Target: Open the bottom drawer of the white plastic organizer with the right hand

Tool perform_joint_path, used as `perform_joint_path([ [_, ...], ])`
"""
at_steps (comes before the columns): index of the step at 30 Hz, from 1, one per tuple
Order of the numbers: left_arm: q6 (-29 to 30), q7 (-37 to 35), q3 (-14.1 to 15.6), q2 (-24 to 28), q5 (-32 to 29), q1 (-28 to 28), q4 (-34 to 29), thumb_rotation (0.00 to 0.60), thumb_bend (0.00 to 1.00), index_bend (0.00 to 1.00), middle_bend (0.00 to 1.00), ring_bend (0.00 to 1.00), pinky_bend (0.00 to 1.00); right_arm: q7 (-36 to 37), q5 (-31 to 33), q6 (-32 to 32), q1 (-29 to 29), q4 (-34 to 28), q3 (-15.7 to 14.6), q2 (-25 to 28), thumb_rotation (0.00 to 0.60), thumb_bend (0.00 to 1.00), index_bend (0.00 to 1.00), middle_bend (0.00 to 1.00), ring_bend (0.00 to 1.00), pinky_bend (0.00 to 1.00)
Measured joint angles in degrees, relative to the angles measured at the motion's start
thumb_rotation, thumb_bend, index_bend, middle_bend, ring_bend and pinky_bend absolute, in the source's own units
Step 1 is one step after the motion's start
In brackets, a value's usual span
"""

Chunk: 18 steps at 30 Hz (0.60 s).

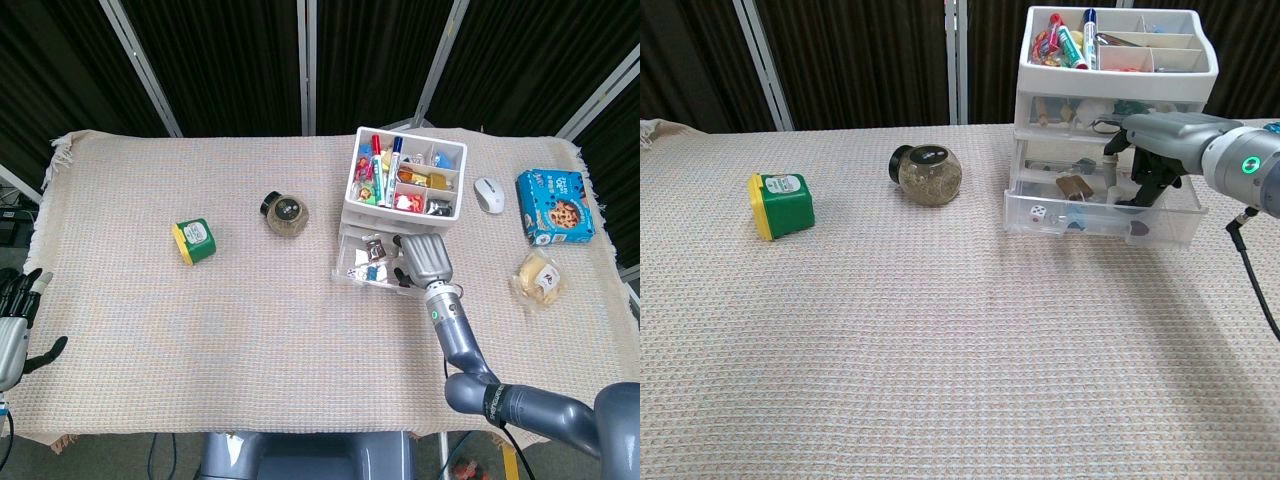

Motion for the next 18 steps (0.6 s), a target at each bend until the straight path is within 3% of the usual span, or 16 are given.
perform_joint_path([
  [18,0.0,0.1,0.0,0.0,0.1,0.0,0.0,0.600,0.29,0.00,0.00,0.00,0.00,0.0,0.0,0.6,-0.7,-0.8,-0.2,0.7,0.600,0.31,0.58,1.00,1.00,0.69],
])
